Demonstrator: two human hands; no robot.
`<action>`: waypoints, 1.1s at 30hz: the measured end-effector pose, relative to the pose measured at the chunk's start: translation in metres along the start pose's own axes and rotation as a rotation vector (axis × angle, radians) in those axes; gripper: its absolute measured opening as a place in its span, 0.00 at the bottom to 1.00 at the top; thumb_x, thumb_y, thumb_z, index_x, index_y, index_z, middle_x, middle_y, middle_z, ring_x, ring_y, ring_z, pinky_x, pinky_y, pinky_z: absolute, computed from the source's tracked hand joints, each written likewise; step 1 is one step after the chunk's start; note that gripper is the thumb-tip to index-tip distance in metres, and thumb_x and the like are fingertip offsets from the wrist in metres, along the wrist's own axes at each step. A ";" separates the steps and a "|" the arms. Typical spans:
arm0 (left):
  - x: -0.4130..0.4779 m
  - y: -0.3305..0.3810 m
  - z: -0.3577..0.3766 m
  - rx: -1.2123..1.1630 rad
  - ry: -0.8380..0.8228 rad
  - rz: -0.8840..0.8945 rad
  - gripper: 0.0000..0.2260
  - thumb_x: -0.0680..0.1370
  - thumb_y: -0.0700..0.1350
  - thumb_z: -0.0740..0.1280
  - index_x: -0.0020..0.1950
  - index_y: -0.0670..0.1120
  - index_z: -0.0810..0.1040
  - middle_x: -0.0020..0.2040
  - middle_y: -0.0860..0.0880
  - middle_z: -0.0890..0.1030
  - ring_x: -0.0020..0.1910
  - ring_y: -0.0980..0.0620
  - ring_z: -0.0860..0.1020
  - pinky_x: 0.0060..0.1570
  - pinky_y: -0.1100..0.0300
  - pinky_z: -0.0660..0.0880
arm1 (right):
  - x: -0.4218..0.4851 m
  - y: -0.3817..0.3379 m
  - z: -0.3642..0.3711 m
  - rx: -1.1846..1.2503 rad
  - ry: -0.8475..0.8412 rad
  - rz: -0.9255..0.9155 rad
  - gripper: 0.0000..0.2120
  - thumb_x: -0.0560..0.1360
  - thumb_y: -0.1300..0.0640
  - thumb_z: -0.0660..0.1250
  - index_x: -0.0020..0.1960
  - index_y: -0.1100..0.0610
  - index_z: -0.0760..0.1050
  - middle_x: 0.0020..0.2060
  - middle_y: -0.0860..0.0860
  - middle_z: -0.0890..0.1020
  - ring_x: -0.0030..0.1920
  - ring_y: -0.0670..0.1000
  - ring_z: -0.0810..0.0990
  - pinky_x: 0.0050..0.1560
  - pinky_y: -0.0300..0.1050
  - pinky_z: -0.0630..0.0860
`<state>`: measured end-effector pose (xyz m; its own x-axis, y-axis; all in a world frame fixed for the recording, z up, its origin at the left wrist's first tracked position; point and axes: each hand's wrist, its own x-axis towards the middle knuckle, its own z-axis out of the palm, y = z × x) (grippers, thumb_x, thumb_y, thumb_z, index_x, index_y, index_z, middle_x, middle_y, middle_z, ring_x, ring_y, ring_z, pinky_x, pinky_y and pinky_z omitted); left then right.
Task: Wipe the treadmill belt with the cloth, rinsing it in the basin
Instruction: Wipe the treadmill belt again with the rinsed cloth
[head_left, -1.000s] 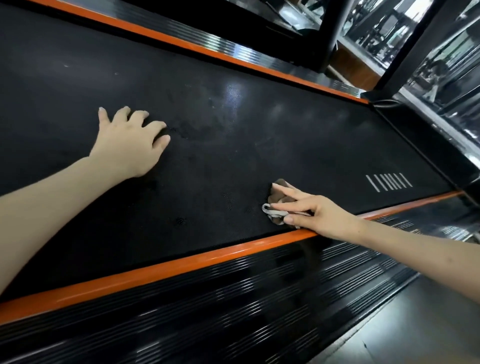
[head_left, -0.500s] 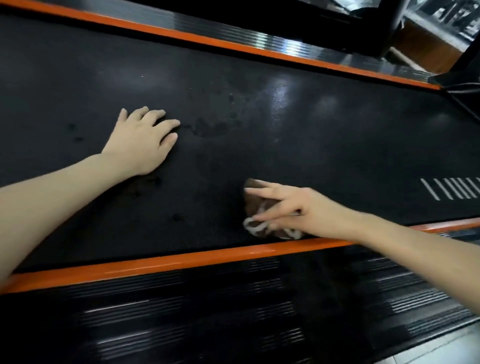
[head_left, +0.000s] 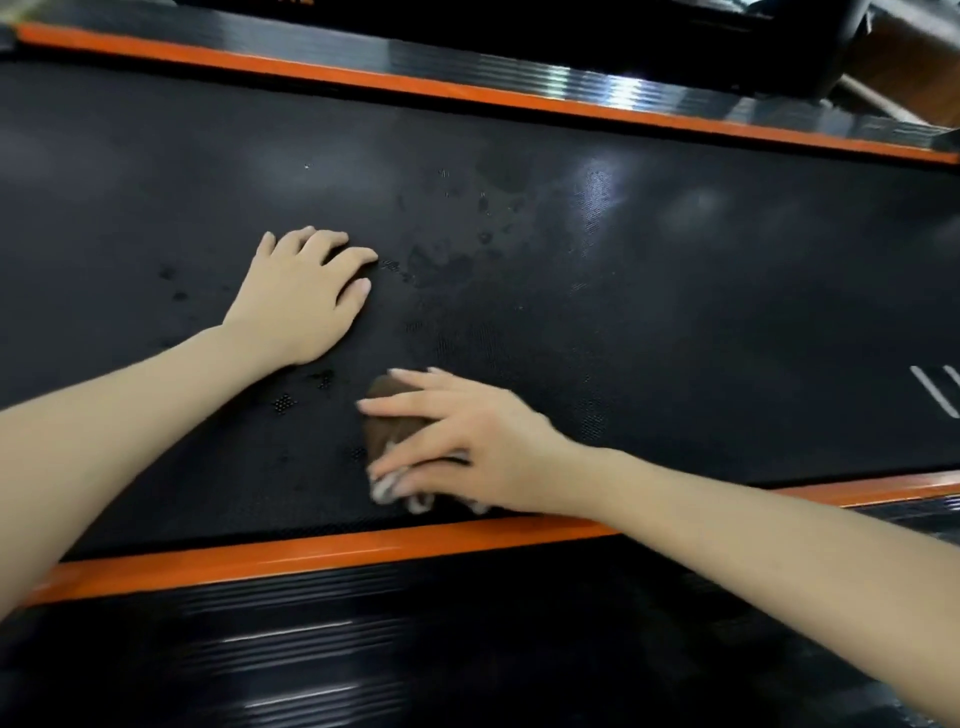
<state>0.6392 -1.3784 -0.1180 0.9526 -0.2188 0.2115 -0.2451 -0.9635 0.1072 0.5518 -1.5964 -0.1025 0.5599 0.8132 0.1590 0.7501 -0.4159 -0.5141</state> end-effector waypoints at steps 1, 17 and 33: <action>0.000 -0.001 -0.001 -0.005 -0.004 0.002 0.29 0.76 0.58 0.45 0.68 0.47 0.73 0.68 0.41 0.72 0.68 0.35 0.66 0.66 0.35 0.59 | 0.010 -0.005 0.007 -0.007 -0.001 -0.031 0.11 0.72 0.52 0.68 0.52 0.52 0.83 0.64 0.53 0.76 0.71 0.58 0.66 0.71 0.60 0.61; 0.000 -0.005 0.007 -0.031 -0.029 -0.030 0.29 0.76 0.58 0.43 0.69 0.51 0.71 0.69 0.45 0.71 0.71 0.40 0.64 0.70 0.39 0.56 | 0.034 0.090 -0.043 -0.349 0.362 0.341 0.16 0.72 0.41 0.62 0.54 0.46 0.81 0.59 0.53 0.79 0.60 0.52 0.75 0.58 0.37 0.66; 0.096 -0.034 0.015 0.025 -0.107 -0.149 0.23 0.81 0.57 0.48 0.76 0.53 0.59 0.77 0.47 0.58 0.75 0.42 0.53 0.72 0.41 0.48 | 0.128 0.213 -0.093 -0.429 0.476 0.617 0.13 0.79 0.49 0.61 0.62 0.45 0.77 0.68 0.51 0.71 0.67 0.52 0.71 0.67 0.45 0.63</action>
<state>0.7417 -1.3693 -0.1154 0.9921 -0.0871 0.0904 -0.0965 -0.9898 0.1052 0.8156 -1.6189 -0.1138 0.9231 0.1783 0.3407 0.2805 -0.9183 -0.2794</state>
